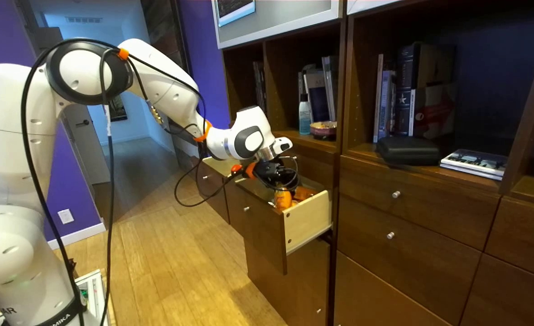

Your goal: Remove the orange bottle from the second open drawer from the left and put it in the second shelf from the left

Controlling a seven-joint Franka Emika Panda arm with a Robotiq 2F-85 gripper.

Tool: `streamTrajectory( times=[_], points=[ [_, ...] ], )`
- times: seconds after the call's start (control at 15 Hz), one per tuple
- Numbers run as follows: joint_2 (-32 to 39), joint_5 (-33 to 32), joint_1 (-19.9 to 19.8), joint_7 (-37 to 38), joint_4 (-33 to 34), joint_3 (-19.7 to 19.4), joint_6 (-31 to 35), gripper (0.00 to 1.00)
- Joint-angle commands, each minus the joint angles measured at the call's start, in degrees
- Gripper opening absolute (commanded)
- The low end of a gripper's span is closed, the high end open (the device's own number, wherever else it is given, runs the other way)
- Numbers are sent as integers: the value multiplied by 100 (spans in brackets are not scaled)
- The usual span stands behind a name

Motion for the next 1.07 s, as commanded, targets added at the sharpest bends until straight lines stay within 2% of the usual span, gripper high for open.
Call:
streamTrajectory(
  times=[0.0, 0.2, 0.53, 1.0],
  points=[
    [-426, -3, -126, -391, -321, 46, -202, 39],
    [-556, 69, -213, -394, -395, 7, -212, 39],
    [-741, 567, -504, -650, -616, 172, -182, 39],
    [-1171, 1629, -762, -1141, -930, 430, 124, 39]
  ],
)
